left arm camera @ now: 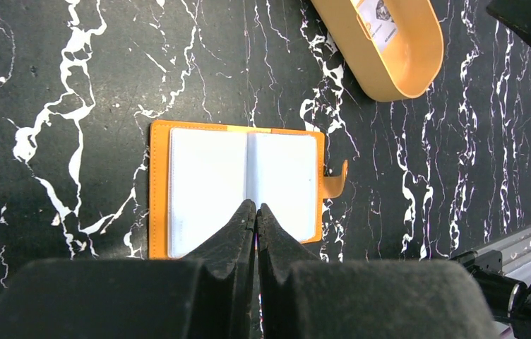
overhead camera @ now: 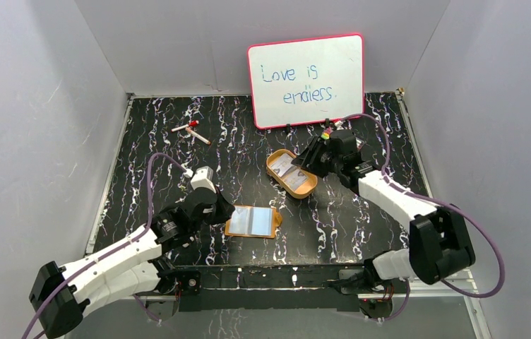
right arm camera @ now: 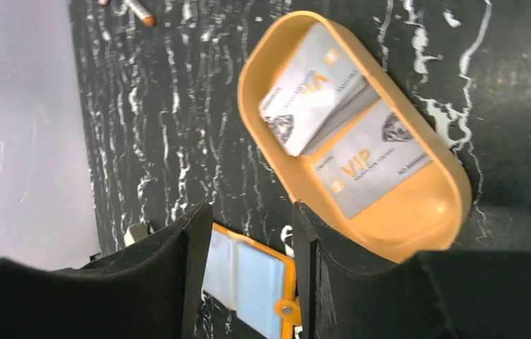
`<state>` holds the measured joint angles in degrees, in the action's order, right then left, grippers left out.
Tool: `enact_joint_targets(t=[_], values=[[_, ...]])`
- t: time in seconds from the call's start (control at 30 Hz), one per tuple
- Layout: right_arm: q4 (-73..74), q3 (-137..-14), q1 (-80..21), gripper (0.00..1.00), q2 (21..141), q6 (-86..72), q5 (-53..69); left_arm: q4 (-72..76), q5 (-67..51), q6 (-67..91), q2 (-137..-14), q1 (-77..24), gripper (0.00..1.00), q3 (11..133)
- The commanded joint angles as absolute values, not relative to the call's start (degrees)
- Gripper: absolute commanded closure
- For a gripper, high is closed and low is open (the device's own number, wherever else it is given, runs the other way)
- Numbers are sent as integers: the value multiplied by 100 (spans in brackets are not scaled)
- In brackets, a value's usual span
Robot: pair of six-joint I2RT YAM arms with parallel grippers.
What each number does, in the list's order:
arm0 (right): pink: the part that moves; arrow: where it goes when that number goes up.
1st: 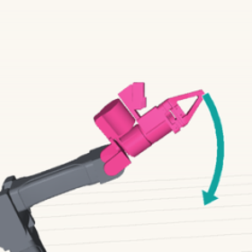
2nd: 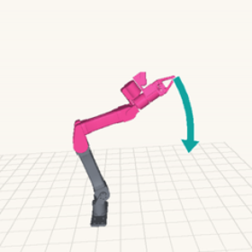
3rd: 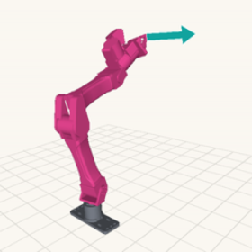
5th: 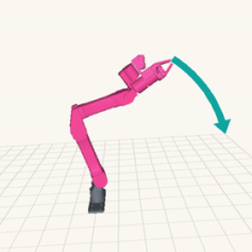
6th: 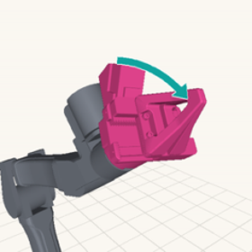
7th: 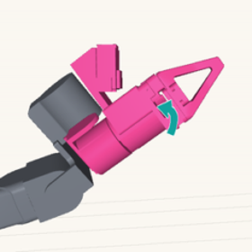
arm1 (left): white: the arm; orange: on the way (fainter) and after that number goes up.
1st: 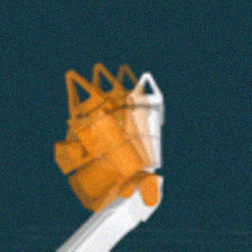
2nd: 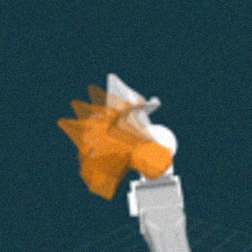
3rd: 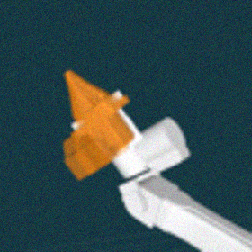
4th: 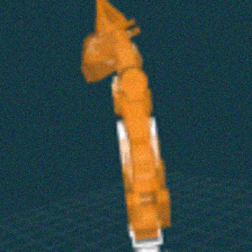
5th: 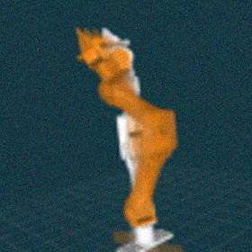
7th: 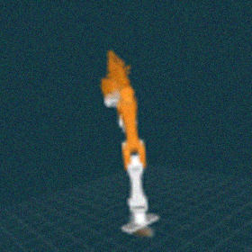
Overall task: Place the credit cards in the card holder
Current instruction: Pick up the credit card from the storage box.
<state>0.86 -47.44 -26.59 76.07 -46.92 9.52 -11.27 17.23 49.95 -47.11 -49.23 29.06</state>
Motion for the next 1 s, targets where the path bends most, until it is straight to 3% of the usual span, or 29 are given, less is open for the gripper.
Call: enact_joint_targets(t=[0.0, 0.97], values=[[64, -4928, -2574, 44, 8065, -5100, 812, -858, 1636, 5044, -4875, -4913, 97, 2901], [273, -6020, -3073, 41, 9973, -7140, -644, -523, 1444, 5335, -4920, -4913, 97, 2587]])
